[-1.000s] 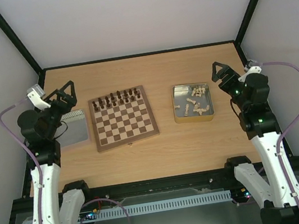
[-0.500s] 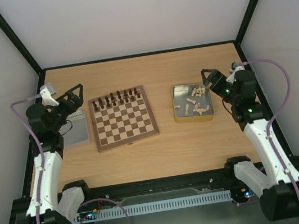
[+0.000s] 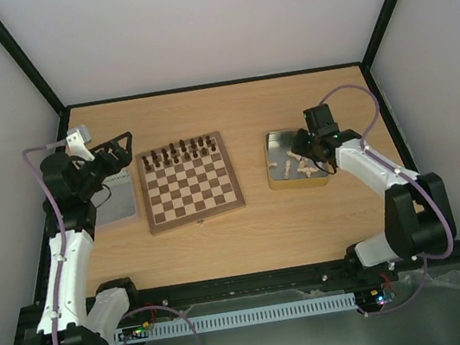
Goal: Set up the chess pieces on the board
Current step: Pick up the chess piece from the storage box.
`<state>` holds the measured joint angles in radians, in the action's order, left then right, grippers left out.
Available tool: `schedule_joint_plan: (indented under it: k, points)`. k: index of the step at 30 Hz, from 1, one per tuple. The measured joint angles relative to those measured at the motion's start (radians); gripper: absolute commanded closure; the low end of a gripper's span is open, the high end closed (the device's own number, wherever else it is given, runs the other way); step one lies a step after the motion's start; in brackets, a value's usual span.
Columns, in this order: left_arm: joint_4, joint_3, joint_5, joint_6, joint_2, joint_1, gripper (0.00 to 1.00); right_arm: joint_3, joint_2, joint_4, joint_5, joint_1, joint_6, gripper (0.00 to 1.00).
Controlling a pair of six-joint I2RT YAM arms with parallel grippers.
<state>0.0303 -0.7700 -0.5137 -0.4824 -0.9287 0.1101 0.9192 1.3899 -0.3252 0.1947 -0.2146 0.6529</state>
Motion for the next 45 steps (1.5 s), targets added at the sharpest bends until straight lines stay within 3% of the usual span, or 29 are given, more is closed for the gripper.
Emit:
schedule_joint_plan:
  k: [7,15,25,39,45]
  points:
    - [-0.023,-0.001,0.030,0.031,-0.006,-0.012,0.00,-0.018,0.057,-0.098,-0.153,-0.045,-0.029,0.63]
    - [-0.023,-0.001,0.043,0.033,-0.010,-0.012,0.00,-0.025,0.141,-0.093,-0.169,-0.048,-0.048,0.64]
    - [-0.023,-0.001,0.048,0.033,-0.010,-0.012,0.00,-0.019,0.213,-0.081,-0.182,-0.052,-0.066,0.90]
    - [-0.023,-0.001,0.052,0.034,-0.010,-0.012,0.00,0.015,0.106,-0.101,-0.279,-0.092,-0.075,0.90]
    - [-0.023,-0.001,0.052,0.033,-0.010,-0.012,0.00,0.078,0.085,-0.105,-0.309,-0.207,-0.097,0.89]
